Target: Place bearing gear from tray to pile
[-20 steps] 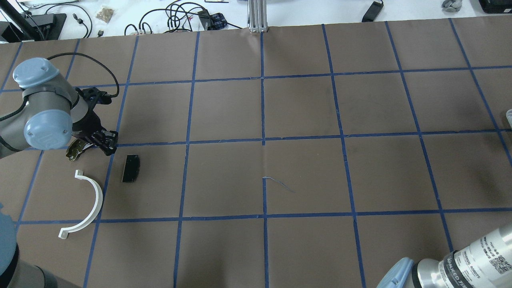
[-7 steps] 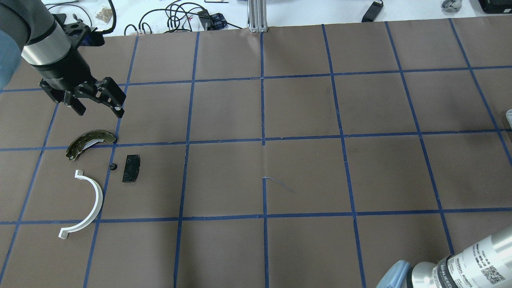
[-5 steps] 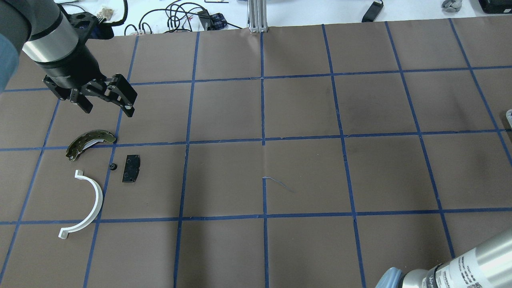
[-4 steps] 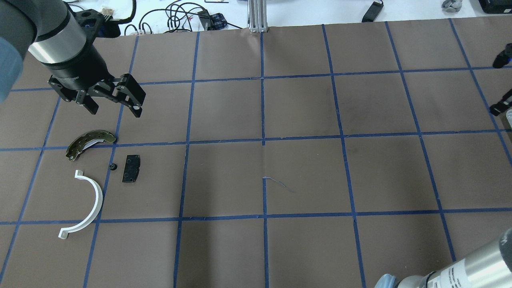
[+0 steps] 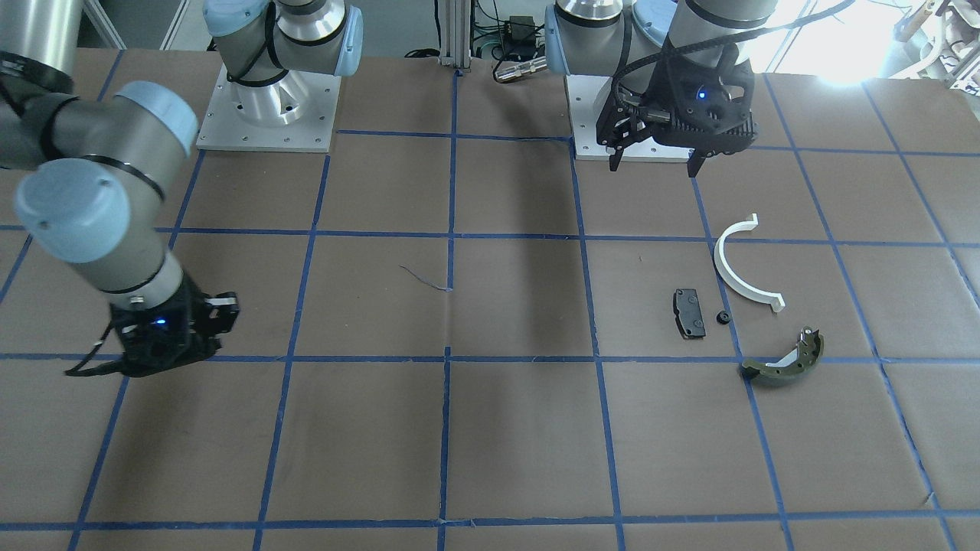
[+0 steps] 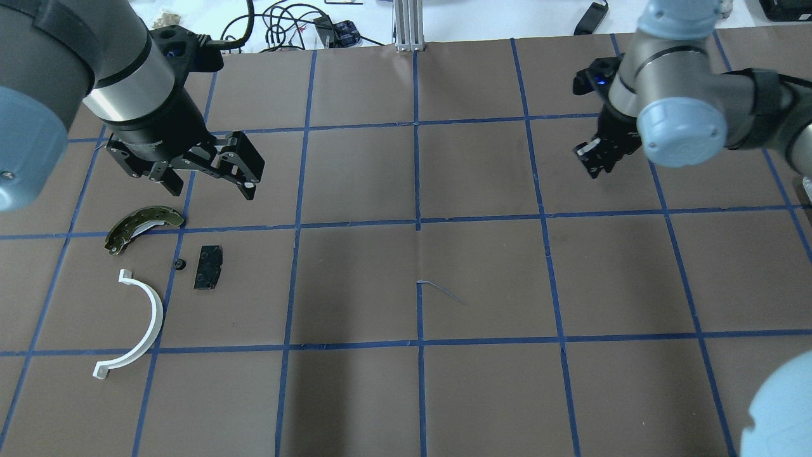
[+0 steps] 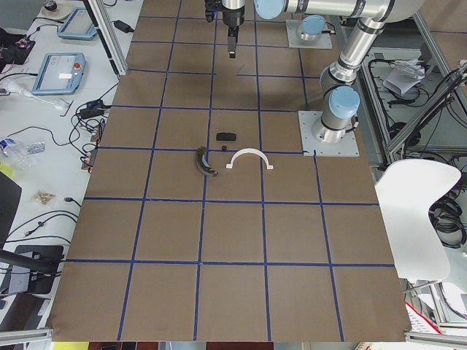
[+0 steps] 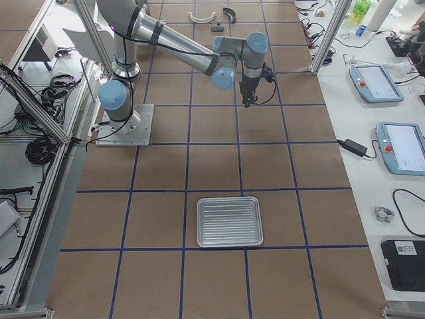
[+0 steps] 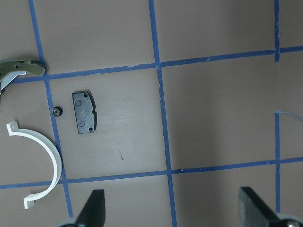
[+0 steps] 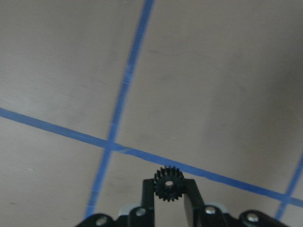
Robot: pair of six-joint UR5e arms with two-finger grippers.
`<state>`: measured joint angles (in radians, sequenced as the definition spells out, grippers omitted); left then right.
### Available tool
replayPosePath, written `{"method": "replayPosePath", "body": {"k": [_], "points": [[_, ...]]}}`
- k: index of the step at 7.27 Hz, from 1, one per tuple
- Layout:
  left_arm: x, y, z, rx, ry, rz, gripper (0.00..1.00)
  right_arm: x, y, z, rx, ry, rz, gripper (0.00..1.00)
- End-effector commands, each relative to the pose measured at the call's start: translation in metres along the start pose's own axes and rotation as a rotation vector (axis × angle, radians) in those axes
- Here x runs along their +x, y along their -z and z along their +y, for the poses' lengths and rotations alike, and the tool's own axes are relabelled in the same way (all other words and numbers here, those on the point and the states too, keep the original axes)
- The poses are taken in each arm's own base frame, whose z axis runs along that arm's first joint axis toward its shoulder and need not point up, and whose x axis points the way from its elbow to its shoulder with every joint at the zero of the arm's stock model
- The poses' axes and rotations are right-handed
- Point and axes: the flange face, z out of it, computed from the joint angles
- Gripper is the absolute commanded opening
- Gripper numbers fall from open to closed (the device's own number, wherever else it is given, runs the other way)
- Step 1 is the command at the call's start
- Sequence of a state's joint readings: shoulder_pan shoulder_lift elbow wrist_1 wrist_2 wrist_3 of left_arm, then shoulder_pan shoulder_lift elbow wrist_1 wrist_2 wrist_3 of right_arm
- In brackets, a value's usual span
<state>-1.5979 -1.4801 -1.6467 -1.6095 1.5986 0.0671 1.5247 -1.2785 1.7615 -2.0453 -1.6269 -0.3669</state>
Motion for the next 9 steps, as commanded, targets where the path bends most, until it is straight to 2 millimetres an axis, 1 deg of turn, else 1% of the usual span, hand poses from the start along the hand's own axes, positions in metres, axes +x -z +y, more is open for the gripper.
{"method": "replayPosePath", "body": {"k": [1, 2, 3, 4, 5, 6, 7, 8, 9], "points": [[0.0, 0.0, 0.001, 0.004, -0.002, 0.0, 1.0, -0.151, -0.013, 0.006, -0.023, -0.124, -0.012, 0.0], [0.0, 0.001, 0.001, 0.005, 0.004, 0.0, 1.0, -0.207, -0.015, 0.016, -0.03, -0.2, -0.02, 0.0], [0.0, 0.001, 0.001, 0.007, 0.002, -0.002, 1.0, -0.253, -0.023, 0.023, -0.043, -0.243, -0.056, 0.0], [0.0, 0.001, 0.001, 0.01, -0.002, -0.002, 1.0, -0.275, -0.041, 0.022, -0.043, -0.255, -0.059, 0.0], [-0.001, 0.001, 0.0, 0.013, -0.002, -0.002, 1.0, -0.29, -0.059, 0.017, -0.032, -0.303, -0.063, 0.0], [-0.001, 0.002, -0.001, 0.02, -0.005, -0.003, 1.0, -0.305, -0.072, 0.013, 0.005, -0.348, -0.072, 0.0], [-0.001, 0.001, -0.001, 0.021, -0.006, -0.003, 1.0, -0.308, -0.074, 0.007, 0.013, -0.354, -0.078, 0.06], [0.0, 0.001, -0.001, 0.021, -0.006, -0.003, 1.0, -0.312, -0.074, 0.008, 0.004, -0.355, -0.12, 0.96], [0.0, 0.0, -0.001, 0.019, -0.006, -0.003, 1.0, -0.311, -0.073, 0.007, 0.001, -0.362, -0.127, 1.0]]}}
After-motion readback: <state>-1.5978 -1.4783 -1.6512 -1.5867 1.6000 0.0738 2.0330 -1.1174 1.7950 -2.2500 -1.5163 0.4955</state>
